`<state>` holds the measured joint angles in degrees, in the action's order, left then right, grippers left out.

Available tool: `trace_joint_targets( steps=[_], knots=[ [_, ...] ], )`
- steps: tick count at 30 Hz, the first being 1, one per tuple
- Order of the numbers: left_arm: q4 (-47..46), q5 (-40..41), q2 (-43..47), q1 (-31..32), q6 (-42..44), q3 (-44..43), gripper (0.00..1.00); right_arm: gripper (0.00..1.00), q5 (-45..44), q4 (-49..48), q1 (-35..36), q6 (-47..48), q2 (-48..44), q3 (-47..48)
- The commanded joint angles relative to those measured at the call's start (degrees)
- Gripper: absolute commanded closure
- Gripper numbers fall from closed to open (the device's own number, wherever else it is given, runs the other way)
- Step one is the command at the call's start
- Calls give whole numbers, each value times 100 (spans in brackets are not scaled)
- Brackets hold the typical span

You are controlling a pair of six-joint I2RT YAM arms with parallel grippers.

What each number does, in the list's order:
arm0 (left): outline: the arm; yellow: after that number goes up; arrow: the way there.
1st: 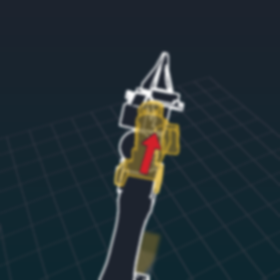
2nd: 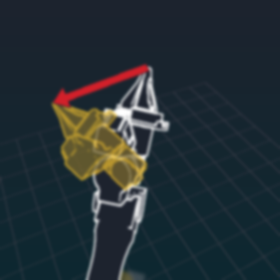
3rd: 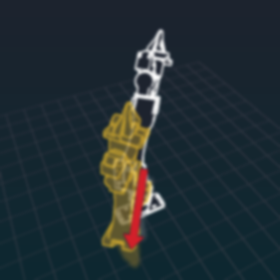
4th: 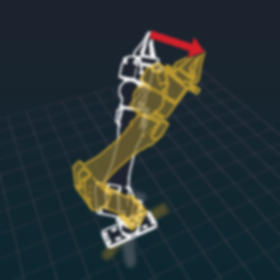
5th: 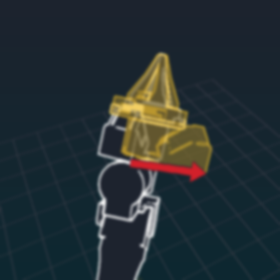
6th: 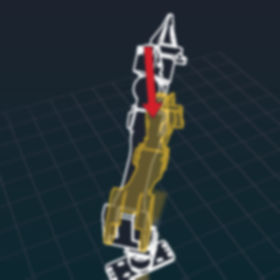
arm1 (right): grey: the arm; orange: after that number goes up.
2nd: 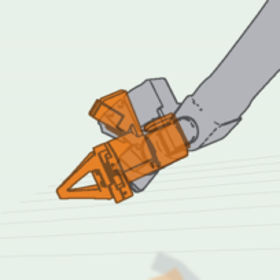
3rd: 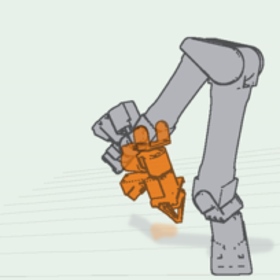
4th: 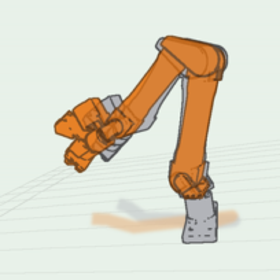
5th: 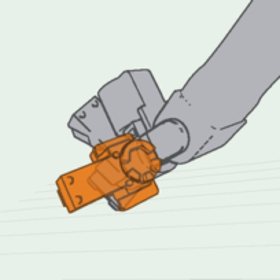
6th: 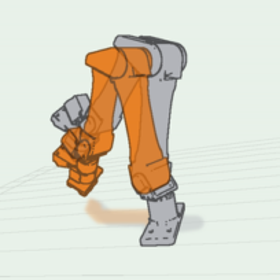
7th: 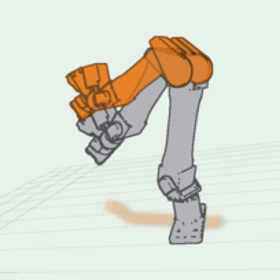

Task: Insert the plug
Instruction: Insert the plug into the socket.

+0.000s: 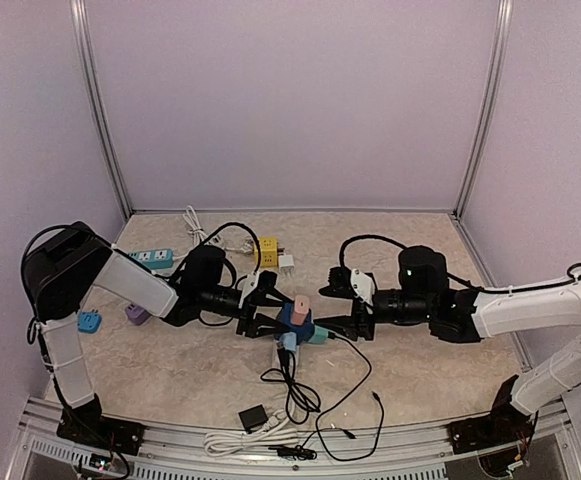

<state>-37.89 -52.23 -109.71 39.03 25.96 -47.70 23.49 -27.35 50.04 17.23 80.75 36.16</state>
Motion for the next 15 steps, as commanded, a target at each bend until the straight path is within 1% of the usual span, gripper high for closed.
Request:
trace_joint_targets(
  steps=[1,4,5,6,8,9,10,11,12,15],
  knots=[
    [967,512,-316,-196,169,312,100,38,-101,1512,6,365,-603,29],
    [1070,681,-255,-264,330,409,100,33,-288,1954,0,250,-945,85],
    [1187,699,-232,-290,395,416,96,30,-377,2021,-2,205,-1015,126],
    [1299,693,-214,-312,492,430,86,28,-477,2065,4,157,-1059,161],
    [1386,664,-122,-353,627,523,46,15,-644,2096,-8,47,-1067,267],
    [1378,684,-75,-366,645,566,28,2,-694,2106,-10,-20,-1031,342],
    [1356,723,11,-376,626,609,15,1,-719,2134,-7,-92,-933,438],
    [1303,783,73,-392,581,646,5,0,-732,2172,-10,-187,-827,552],
    [1253,842,164,-410,566,695,2,0,-713,2254,-12,-262,-711,691],
    [1261,957,531,-477,613,797,1,0,-688,2568,-4,-403,-325,1101]
  ],
)
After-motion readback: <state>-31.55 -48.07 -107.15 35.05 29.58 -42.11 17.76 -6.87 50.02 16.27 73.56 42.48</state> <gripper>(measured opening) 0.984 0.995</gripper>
